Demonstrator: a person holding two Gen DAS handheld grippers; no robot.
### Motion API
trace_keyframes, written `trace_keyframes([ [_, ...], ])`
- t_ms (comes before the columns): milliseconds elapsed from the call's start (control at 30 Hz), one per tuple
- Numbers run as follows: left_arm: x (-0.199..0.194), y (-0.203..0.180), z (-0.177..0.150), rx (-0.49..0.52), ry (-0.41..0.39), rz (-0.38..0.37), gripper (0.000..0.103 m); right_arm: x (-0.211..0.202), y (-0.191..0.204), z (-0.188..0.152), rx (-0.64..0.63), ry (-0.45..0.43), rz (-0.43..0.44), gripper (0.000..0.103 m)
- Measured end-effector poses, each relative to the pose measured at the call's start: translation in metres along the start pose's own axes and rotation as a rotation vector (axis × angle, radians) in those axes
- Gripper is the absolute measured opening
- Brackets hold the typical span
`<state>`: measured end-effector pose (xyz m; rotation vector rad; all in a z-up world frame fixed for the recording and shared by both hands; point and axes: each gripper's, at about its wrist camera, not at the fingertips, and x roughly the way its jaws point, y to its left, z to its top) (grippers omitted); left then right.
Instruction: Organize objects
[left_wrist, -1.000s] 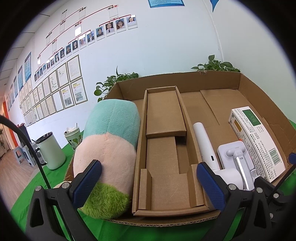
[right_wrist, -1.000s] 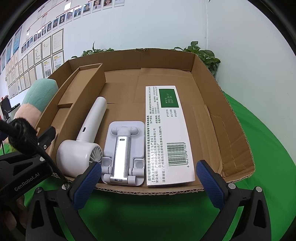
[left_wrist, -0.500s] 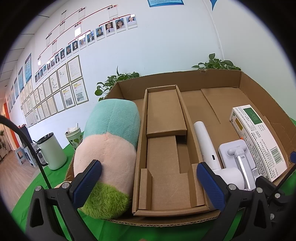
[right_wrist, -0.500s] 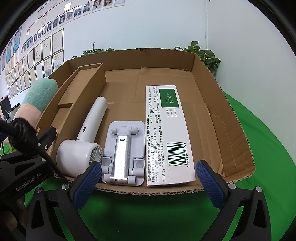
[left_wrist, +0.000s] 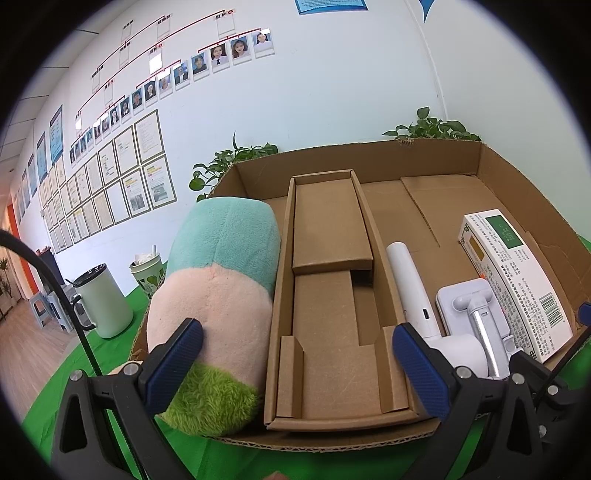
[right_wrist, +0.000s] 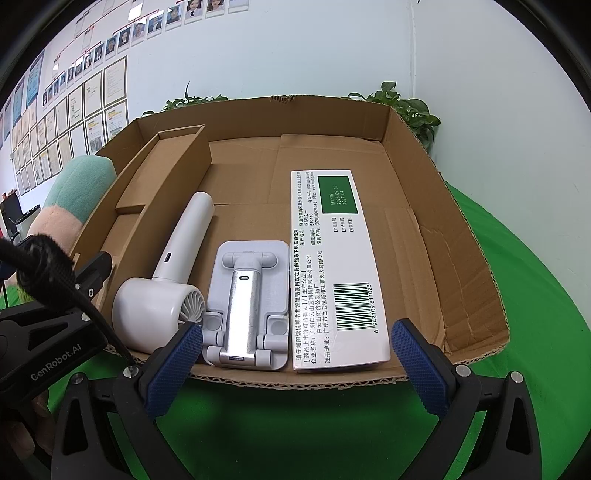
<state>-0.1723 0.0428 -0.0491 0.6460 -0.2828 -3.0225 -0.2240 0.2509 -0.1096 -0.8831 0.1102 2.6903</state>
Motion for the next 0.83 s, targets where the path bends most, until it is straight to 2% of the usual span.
trace_keyframes([
  [833, 0.0015, -0.0035, 0.0004, 0.011, 0.006, 0.015, 0.102, -0.001, 0.0004, -0.0006, 0.001, 0.002, 0.001, 0.103],
])
